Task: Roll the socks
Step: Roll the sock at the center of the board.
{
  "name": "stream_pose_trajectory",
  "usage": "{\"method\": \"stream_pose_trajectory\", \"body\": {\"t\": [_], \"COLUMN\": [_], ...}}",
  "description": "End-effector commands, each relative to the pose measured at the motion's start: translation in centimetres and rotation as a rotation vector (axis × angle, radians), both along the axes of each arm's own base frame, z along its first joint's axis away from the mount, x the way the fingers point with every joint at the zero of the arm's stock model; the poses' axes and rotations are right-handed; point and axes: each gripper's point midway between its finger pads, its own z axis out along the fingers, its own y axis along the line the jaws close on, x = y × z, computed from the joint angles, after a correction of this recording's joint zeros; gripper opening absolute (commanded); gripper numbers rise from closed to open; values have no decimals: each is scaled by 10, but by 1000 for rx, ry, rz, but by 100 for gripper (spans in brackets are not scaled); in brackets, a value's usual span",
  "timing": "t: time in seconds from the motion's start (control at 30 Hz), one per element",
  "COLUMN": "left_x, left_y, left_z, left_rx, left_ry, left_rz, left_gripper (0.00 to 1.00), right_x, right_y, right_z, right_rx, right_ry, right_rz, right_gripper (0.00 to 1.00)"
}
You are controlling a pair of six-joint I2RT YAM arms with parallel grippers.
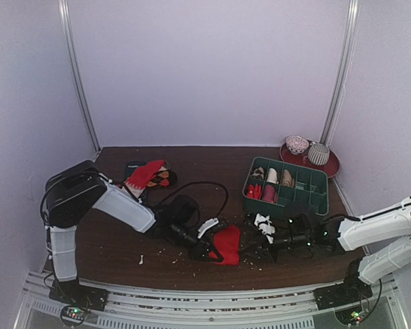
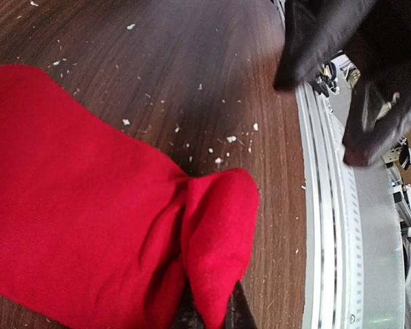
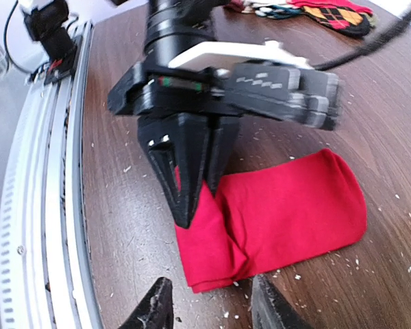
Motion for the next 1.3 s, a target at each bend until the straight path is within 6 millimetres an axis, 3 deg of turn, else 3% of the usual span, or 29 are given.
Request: {"method": "stream_pose_trajectory", "body": {"t": [0.0,0.23,0.6,0.73,0.97,1.07,1.13,1.27], "left_x": [-34,-34,-32,-32,-28,-12,5,43], "left_y": [64,67,69,69,70,65,57,40], "left_z": [-81,-84,-86,-88,-90,-82,-66,-16], "left_rx": [369,383,396,398,407,389,345,215], "left_ry": [186,191,181,186,173,99,20,-209], "left_rz": [47,43,26,22,28,66,99,166], "left_gripper": [0,0,0,0,0,21,34,46], "right_x": [3,1,1,-1,0,-11,-20,-34], "right_y": [16,41,33,32,29,23,18,9], "right_z": [-2,-26,-59,-68,-85,-96,-102,-115], "right_rx": [-63,-184,-275,-282,-302,-297,-284,-247], "right_ry": [-169,-222,-177,-146,-19,99,190,367], "right_rz": [55,124,93,91,0,-23,-31,-52], "right_gripper": [41,44,41,35,17,13,12,11]}}
